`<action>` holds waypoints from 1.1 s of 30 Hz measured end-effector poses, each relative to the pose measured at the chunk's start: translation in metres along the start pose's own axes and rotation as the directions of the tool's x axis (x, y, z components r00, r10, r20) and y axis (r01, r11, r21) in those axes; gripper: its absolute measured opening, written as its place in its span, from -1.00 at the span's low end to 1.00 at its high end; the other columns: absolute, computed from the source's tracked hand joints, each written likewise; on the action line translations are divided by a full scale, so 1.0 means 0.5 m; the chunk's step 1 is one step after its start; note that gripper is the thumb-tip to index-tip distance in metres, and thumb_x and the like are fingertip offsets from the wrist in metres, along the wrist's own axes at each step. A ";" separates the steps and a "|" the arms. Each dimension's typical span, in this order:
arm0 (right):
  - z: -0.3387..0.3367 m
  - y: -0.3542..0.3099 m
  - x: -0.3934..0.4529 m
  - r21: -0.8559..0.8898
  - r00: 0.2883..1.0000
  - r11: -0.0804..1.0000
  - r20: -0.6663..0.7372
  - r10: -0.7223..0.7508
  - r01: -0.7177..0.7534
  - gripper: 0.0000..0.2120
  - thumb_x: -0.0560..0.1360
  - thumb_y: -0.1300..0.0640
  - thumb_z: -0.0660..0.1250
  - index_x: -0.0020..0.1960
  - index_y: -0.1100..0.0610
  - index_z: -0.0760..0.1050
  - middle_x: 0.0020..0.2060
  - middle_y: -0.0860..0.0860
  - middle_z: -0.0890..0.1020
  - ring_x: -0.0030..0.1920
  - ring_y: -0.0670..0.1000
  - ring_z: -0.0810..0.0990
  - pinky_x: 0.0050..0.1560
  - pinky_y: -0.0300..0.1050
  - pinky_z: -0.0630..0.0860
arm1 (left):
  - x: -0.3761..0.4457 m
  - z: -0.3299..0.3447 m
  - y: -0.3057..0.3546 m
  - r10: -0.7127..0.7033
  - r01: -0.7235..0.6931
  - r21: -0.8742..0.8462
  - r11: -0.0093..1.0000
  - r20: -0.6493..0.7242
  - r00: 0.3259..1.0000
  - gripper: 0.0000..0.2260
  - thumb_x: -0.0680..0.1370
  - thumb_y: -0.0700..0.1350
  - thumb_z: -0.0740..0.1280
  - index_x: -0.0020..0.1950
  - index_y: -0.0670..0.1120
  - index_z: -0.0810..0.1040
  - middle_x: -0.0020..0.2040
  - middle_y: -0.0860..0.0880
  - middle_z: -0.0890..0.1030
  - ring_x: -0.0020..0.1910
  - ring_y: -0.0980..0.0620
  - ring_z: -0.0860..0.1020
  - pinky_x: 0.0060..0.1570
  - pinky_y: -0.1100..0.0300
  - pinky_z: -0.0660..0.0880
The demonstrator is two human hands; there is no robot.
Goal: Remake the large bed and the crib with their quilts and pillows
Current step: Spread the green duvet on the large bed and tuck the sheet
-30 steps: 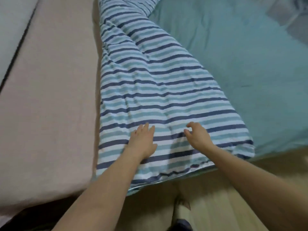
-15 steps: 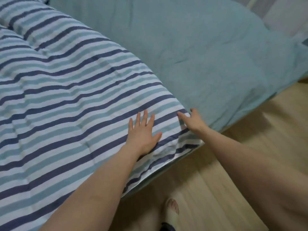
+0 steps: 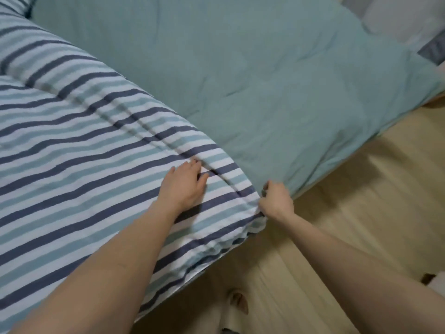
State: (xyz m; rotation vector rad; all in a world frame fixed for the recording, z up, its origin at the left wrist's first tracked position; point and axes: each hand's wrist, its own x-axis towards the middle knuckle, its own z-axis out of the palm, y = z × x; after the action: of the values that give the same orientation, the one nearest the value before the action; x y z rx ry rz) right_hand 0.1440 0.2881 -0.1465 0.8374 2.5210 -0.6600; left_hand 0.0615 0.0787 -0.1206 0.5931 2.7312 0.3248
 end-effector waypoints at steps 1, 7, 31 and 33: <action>-0.014 -0.020 0.007 0.037 0.995 0.998 -0.092 -0.045 0.049 -0.69 0.46 0.21 0.22 0.20 0.19 0.42 0.18 0.17 0.50 0.18 0.21 0.48 0.18 0.04 0.45 | 0.008 -0.023 -0.009 -0.015 0.012 -0.029 0.999 -0.114 0.993 -0.65 0.63 0.05 0.08 0.31 -0.07 0.44 0.31 -0.09 0.50 0.25 -0.13 0.46 0.24 -0.02 0.37; -0.042 -0.258 0.079 0.178 0.940 0.927 -0.148 -0.307 0.330 -0.78 0.55 0.14 0.18 0.12 0.22 0.46 0.09 0.17 0.55 0.08 0.17 0.51 0.02 -0.07 0.39 | 0.042 -0.133 -0.141 -0.295 0.289 -0.060 0.956 -0.170 0.940 -0.52 0.64 0.08 0.06 0.50 -0.13 0.21 0.50 -0.15 0.24 0.45 -0.14 0.25 0.39 -0.03 0.22; 0.045 -0.954 0.409 0.492 0.854 0.858 0.374 -0.361 0.147 -0.86 0.51 0.23 0.30 -0.21 0.22 0.55 -0.28 0.09 0.60 -0.27 0.03 0.54 -0.25 -0.16 0.49 | 0.342 -0.319 -0.515 -0.732 0.333 -0.923 0.190 0.092 0.675 -0.25 0.54 0.30 0.14 0.58 0.03 -0.14 0.58 0.04 -0.09 0.55 0.00 -0.02 0.48 0.04 -0.01; 0.054 -0.974 0.410 0.563 0.800 0.826 0.497 -0.337 -0.002 -0.83 0.51 0.13 0.34 -0.06 0.25 0.58 -0.25 0.07 0.65 -0.26 0.03 0.59 -0.23 -0.15 0.54 | 0.357 -0.314 -0.523 -0.756 0.330 -0.930 0.160 0.100 0.647 -0.26 0.55 0.30 0.12 0.58 0.02 -0.13 0.58 0.02 -0.06 0.55 -0.01 -0.01 0.50 0.03 -0.01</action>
State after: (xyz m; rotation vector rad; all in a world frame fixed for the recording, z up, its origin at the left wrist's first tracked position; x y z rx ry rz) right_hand -0.3114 0.0197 -0.1226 0.4487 1.8619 -1.4918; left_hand -0.2431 -0.0992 -0.0982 -0.9279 2.2491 1.7179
